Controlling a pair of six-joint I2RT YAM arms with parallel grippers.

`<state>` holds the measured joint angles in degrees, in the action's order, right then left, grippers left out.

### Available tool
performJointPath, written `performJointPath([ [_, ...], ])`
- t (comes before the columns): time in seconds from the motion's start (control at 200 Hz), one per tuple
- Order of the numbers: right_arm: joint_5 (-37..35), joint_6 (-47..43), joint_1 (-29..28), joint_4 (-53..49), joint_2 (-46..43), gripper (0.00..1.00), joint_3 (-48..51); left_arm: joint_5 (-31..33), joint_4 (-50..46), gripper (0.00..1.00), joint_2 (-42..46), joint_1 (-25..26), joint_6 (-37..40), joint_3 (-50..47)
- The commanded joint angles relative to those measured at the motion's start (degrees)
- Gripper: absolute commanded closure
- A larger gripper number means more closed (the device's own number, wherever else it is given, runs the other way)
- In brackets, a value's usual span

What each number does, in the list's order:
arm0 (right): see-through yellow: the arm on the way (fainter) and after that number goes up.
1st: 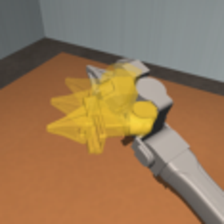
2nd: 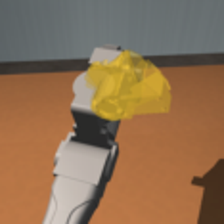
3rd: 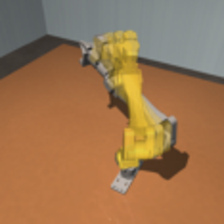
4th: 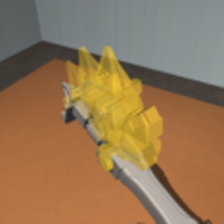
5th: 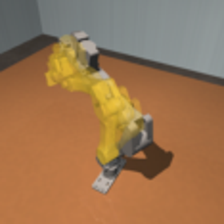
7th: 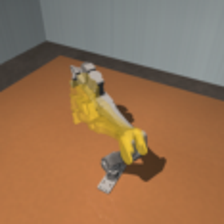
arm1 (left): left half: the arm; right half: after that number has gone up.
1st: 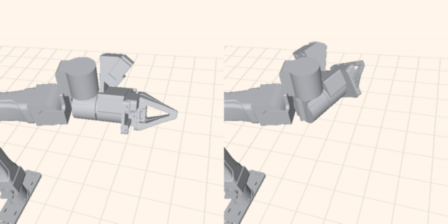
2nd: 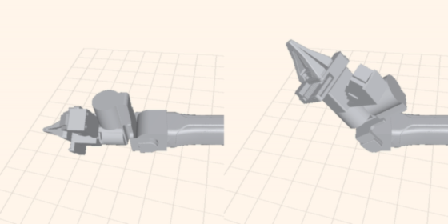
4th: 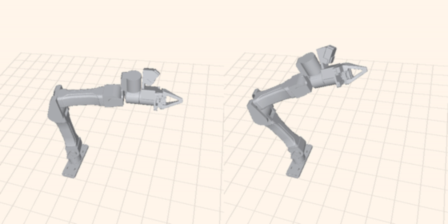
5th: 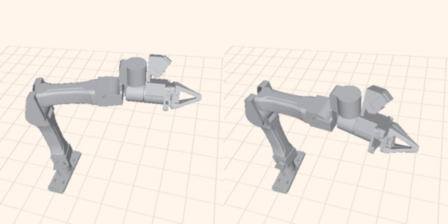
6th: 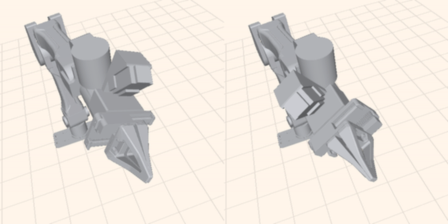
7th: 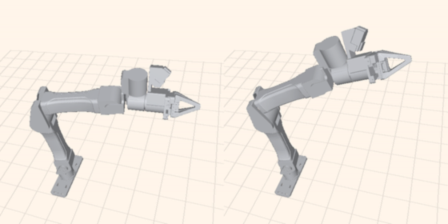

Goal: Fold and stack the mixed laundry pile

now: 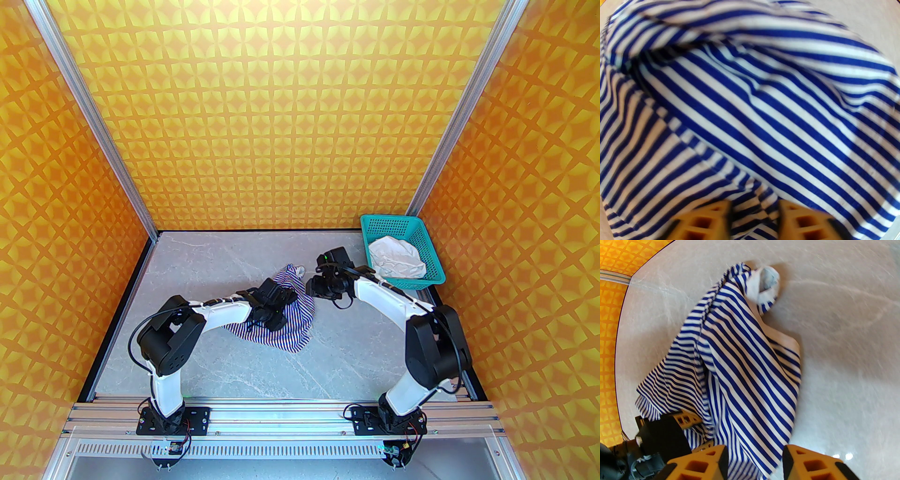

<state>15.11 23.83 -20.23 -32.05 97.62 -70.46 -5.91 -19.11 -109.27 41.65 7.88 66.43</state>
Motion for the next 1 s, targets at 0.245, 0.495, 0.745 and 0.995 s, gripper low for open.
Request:
performJointPath([
  [0.245, -1.2, 2.4, 0.1, -0.9, 18.0, 0.46, -19.3, 2.4, 0.4, 1.00, 6.9, -1.4, -0.1, -3.0],
  [0.495, -2.9, 2.5, 0.8, -5.1, 32.7, 0.43, -36.1, 1.7, 2.5, 1.00, 13.0, -5.5, -0.2, -6.7],
  [0.745, -4.0, 1.4, 1.1, -9.6, 39.1, 0.85, -45.8, 1.3, 2.7, 1.00, 18.2, -10.1, 1.1, -6.9],
  [0.995, -8.4, -2.8, 1.7, -11.2, 27.6, 1.00, -46.6, 1.3, 4.5, 1.00, 29.3, -15.1, 2.0, -5.2],
])
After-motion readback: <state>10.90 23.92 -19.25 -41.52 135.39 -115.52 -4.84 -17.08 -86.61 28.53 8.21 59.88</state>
